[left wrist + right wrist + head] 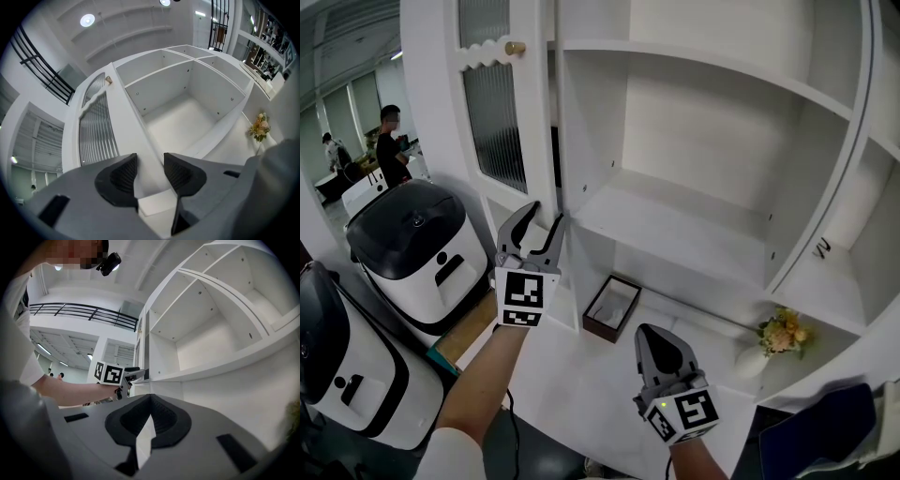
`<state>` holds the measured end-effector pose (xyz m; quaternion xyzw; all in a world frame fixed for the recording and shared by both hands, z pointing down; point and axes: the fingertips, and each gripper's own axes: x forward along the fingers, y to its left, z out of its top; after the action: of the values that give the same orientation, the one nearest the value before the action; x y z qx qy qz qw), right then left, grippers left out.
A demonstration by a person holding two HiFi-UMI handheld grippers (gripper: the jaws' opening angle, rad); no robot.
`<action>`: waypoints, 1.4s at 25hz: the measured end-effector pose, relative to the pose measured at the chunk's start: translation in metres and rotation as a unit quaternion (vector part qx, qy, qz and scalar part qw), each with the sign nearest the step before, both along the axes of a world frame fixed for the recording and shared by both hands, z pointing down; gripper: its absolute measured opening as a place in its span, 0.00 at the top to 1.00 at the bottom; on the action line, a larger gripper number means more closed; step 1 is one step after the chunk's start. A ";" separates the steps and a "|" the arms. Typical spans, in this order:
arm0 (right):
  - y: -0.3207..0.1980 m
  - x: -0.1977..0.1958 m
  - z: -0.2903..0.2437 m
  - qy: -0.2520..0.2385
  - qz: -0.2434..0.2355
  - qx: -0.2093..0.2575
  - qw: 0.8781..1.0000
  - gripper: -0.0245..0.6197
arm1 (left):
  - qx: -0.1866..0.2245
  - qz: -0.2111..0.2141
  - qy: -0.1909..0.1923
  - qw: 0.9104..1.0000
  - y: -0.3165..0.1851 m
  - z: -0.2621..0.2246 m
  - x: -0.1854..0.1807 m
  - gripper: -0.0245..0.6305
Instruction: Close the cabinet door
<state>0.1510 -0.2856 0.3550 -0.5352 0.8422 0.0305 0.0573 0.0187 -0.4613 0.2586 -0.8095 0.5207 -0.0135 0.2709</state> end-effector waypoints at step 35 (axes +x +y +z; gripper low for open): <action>0.018 -0.014 -0.009 0.000 -0.007 0.009 1.000 0.96 | -0.014 0.026 -0.041 0.999 0.000 0.006 0.009 0.70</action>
<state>0.1372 -0.2673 0.3457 -0.5284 0.8458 0.0379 0.0627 0.0279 -0.4615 0.2648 -0.8251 0.4877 -0.0467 0.2812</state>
